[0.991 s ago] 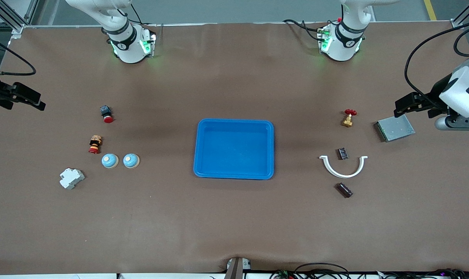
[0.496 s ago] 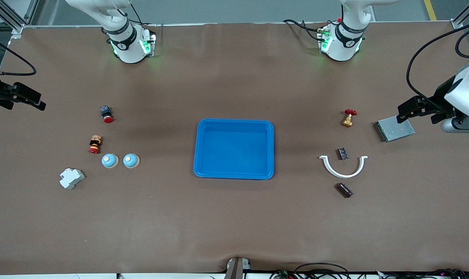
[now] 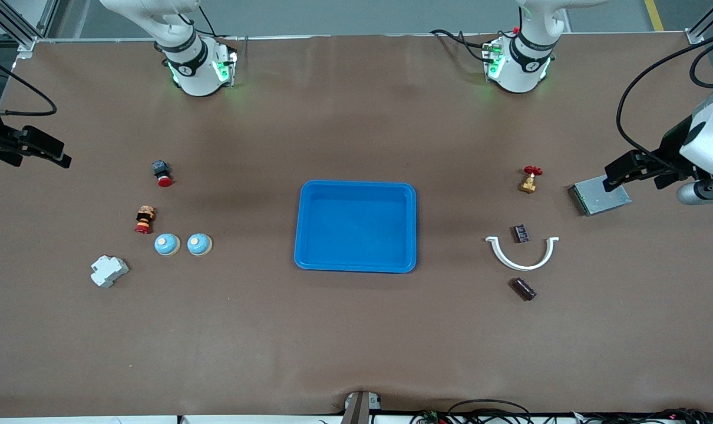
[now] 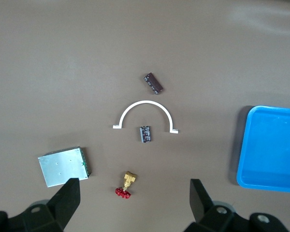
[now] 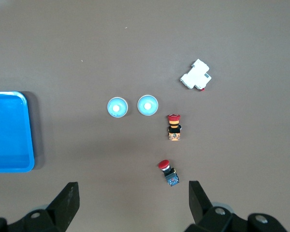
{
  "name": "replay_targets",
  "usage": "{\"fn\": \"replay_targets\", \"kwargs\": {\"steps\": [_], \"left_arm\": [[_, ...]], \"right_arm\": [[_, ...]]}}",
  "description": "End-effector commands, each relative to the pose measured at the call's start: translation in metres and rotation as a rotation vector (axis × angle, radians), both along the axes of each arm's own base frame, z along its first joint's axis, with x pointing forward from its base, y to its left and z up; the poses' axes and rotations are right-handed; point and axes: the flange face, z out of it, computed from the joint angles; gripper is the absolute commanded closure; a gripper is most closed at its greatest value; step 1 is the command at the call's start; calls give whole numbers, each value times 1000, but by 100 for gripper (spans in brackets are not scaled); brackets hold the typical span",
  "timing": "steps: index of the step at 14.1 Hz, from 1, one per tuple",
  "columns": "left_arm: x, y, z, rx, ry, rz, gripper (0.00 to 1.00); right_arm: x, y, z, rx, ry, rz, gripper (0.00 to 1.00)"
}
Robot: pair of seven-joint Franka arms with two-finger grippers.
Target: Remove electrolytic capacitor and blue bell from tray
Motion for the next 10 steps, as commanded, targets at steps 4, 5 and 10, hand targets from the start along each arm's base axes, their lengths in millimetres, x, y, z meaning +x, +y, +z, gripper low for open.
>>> {"fn": "replay_targets", "kwargs": {"steps": [4, 5, 10], "left_arm": [[-18, -5, 3, 6, 0, -51, 0], [-18, -4, 3, 8, -1, -90, 0], [-18, -3, 4, 8, 1, -81, 0]], "right_arm": [[-2, 2, -1, 14, 4, -7, 0], [-1, 2, 0, 14, 2, -7, 0], [-2, 0, -2, 14, 7, -10, 0]]}}
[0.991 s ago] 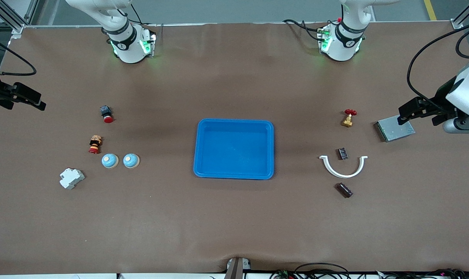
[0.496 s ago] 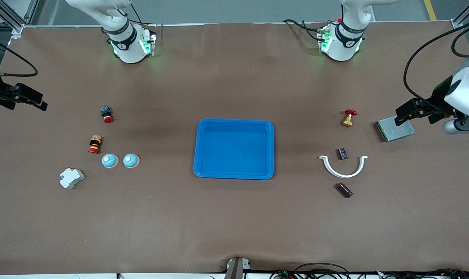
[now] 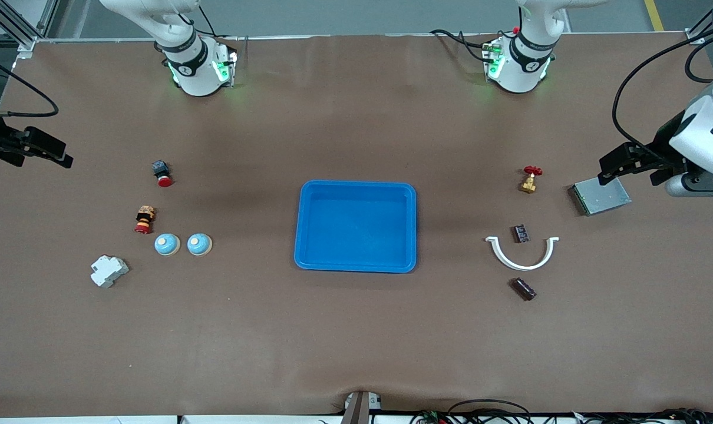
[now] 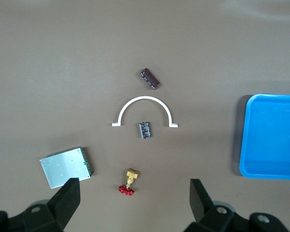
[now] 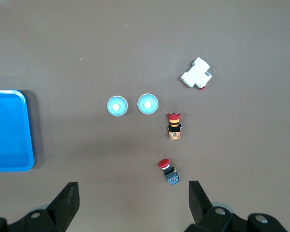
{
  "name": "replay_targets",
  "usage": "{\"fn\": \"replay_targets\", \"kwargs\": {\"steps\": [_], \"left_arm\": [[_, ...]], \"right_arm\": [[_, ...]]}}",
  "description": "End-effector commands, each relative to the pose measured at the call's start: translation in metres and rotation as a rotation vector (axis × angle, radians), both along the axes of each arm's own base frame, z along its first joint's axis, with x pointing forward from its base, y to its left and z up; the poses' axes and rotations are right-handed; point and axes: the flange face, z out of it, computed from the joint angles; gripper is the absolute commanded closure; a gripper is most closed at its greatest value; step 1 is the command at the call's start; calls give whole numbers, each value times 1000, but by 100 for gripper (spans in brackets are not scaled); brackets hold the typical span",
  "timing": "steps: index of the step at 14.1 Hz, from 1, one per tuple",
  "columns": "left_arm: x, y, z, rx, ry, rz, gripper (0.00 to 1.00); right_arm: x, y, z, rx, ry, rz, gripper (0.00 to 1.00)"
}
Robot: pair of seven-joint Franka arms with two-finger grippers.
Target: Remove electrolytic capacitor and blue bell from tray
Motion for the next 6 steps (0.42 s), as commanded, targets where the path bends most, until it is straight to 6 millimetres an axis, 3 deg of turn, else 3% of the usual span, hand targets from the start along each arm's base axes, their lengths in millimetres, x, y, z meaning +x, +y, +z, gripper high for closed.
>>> {"fn": "replay_targets", "kwargs": {"steps": [1, 6], "left_arm": [[-10, 2, 4, 1, -4, -11, 0], [-10, 2, 3, 2, -3, -11, 0]], "right_arm": [[-2, 0, 0, 14, 4, -8, 0], [-3, -3, -1, 14, 6, -13, 0]]}}
